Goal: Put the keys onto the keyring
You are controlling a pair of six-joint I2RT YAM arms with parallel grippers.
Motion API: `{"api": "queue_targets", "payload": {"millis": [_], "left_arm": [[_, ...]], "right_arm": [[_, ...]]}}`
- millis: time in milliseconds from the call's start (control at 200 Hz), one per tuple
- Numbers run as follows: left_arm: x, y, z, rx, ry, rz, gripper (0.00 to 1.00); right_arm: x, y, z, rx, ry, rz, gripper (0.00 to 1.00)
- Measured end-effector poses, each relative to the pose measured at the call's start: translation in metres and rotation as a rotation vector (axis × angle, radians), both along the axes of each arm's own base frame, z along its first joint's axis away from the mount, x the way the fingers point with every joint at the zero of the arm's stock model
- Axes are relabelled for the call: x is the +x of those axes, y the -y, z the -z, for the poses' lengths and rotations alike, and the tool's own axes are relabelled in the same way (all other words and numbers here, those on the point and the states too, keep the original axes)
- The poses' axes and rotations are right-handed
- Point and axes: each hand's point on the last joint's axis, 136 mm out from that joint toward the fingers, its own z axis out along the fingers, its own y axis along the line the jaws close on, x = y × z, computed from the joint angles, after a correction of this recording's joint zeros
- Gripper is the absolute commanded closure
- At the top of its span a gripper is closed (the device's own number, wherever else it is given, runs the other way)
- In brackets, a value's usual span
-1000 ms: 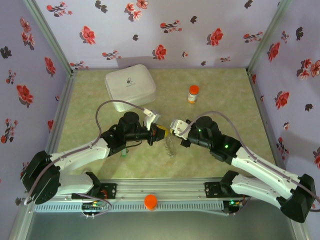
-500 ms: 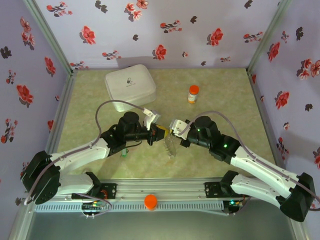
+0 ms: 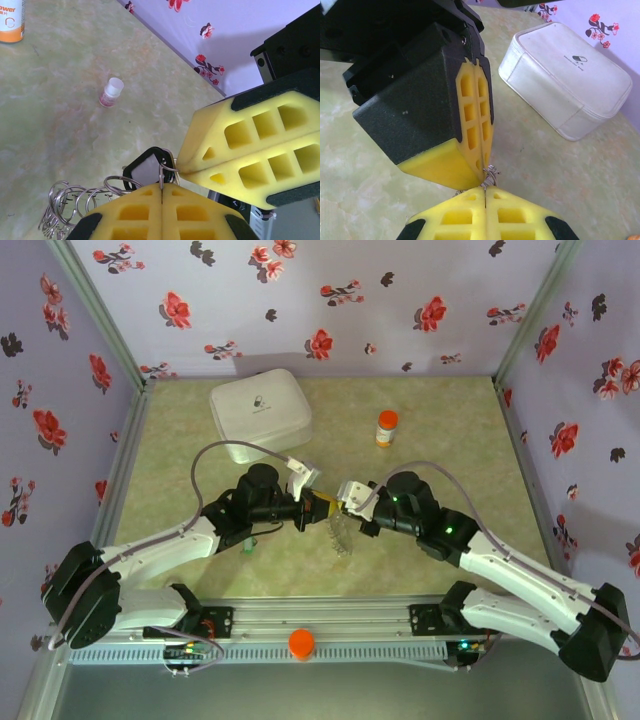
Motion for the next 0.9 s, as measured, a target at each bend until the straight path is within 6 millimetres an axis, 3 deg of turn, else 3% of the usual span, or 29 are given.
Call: {"api": "queue_targets", "payload": {"millis": [470, 900], "left_arm": [[-0.002, -0.003, 0.009, 0.047, 0.035, 0.020, 1.00], [-0.001, 0.000, 0.003, 0.013, 0.122, 0.038, 1.00]], "right_arm": [[-0.003, -0.005, 0.011, -0.062, -0.079, -0.025, 1.00], [-0.023, -0.006, 0.017, -0.064, -0.208, -0.074, 1.00]]}}
